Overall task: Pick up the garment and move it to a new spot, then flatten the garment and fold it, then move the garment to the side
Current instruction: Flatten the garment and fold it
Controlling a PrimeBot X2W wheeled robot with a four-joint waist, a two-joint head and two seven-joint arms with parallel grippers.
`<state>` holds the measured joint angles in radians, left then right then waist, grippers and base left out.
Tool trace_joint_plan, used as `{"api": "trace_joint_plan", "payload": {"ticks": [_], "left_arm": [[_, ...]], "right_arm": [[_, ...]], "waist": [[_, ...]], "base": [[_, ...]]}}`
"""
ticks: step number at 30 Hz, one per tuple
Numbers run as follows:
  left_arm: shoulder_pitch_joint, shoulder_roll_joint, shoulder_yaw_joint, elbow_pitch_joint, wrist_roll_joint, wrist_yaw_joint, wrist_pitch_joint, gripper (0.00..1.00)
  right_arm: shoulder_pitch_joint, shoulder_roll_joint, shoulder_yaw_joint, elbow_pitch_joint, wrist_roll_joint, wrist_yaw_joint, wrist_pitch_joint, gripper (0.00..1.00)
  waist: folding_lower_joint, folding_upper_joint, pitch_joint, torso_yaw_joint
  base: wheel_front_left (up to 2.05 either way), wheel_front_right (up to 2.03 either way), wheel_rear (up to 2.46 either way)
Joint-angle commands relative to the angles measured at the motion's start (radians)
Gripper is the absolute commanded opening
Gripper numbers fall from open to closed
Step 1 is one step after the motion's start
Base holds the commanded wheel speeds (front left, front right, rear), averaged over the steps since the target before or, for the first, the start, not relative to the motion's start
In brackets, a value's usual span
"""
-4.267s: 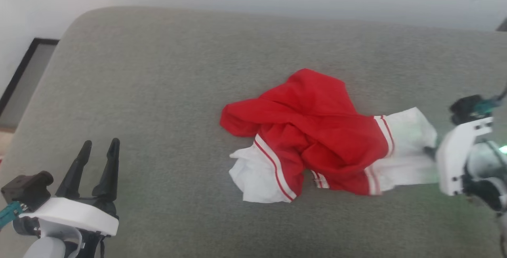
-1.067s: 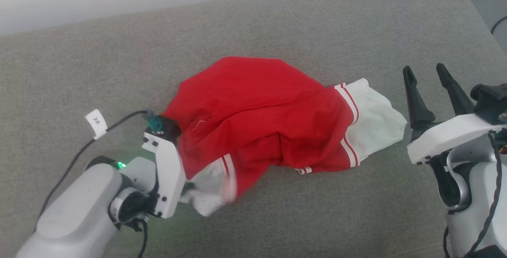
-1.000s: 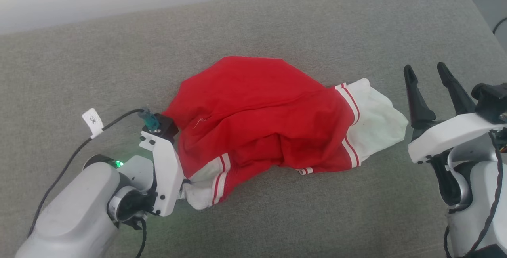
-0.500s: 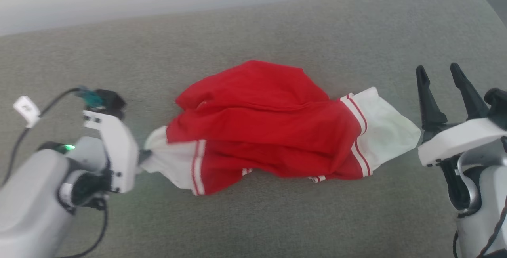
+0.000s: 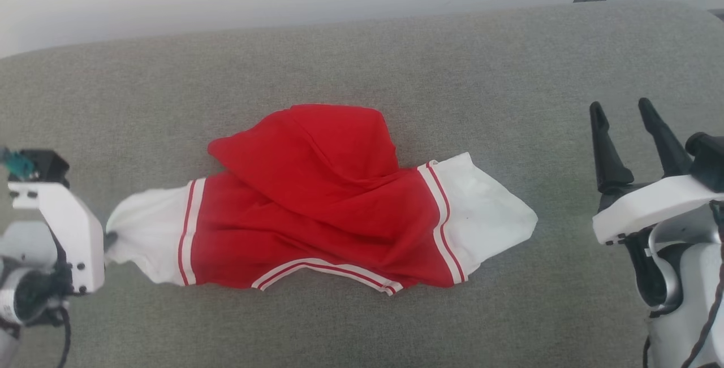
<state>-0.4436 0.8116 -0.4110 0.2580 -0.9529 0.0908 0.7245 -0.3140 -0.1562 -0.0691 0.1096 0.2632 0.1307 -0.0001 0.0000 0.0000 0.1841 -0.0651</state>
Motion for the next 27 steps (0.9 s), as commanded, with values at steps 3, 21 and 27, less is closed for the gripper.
{"api": "trace_joint_plan", "payload": {"ticks": [3,21,27], "left_arm": [[0.023,-0.023,-0.007,0.054,-0.007,-0.013,-0.033,0.00],[-0.121,-0.094,-0.050,0.247,0.015,-0.054,-0.017,1.00],[-0.148,-0.089,-0.090,0.266,0.052,-0.034,0.034,1.00]], "right_arm": [[0.009,0.009,0.009,-0.003,-0.007,0.000,0.004,1.00],[-0.014,-0.006,0.024,0.011,0.010,0.000,0.006,1.00],[-0.020,-0.005,0.031,-0.003,0.013,0.000,0.007,1.00]], "waist": [[0.0000,0.0000,0.001,-0.001],[0.0000,0.0000,0.008,0.004],[0.0000,0.0000,0.026,-0.008]], "base": [[0.00,0.00,0.00],[0.00,0.00,0.00],[0.00,0.00,0.00]]}}
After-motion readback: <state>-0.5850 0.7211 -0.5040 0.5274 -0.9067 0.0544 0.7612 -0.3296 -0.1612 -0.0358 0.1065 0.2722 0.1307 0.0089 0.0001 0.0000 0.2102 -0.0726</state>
